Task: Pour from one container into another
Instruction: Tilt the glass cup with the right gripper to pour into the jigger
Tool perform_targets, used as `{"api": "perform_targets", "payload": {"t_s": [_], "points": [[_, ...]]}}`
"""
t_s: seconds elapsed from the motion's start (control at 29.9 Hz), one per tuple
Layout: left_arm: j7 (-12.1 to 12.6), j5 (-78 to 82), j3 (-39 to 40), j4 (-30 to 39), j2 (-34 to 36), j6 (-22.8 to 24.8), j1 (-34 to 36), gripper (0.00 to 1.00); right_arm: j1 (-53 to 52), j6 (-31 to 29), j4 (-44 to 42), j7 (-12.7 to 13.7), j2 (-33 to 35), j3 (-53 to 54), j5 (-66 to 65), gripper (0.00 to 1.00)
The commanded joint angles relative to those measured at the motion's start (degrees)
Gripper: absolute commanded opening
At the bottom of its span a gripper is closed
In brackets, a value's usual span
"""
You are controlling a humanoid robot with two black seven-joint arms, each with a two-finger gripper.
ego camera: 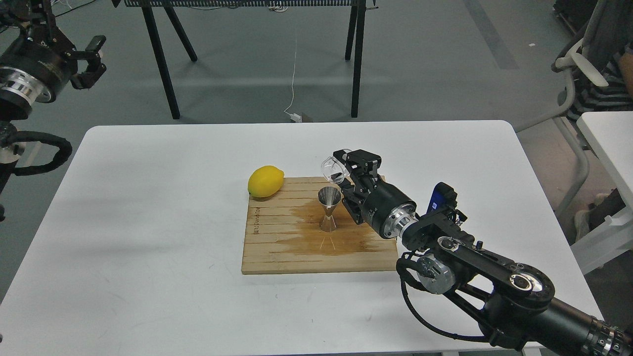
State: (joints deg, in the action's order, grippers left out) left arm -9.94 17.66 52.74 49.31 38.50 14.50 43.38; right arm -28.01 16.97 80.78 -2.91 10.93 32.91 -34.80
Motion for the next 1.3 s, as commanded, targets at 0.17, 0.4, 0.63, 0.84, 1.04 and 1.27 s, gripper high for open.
{"api": "perform_targets", "payload": {"t_s": [0.17,0.4,0.63,0.84,1.04,1.27], "points": [[0.0,0.0,0.0,0.0,0.4,0.0,0.0,0.99,-2.0,0.0,-1.1,-0.3,0.1,-2.3,-1.8,0.23],[0.0,-0.1,0.1,0.0,0.6,0.1,0.0,0.99,-2.9,0.1,-1.9,-0.3,0.4,-4.0,-3.5,0.23],[0.0,-0.1,0.0,0.0,0.6,0.0,0.0,0.99,-3.2,0.1,-2.0,-0.3,2.6,-4.2,-5.1,0.23],[0.0,-0.1,0.1,0.0,0.6,0.0,0.0,0.99,-3.3,0.1,-2.1,-0.5,3.0,-4.3,-6.9,0.23],[0.0,-0.1,0.1,0.0,0.6,0.1,0.0,0.99,-4.1,0.1,-2.7,-1.9,3.0,-6.8,-7.1,0.23],[0.0,-0.1,0.1,0.1,0.7,0.0,0.0,0.99,-5.4,0.1,-3.2,-2.2,2.9,-7.2,-7.1,0.23]]}}
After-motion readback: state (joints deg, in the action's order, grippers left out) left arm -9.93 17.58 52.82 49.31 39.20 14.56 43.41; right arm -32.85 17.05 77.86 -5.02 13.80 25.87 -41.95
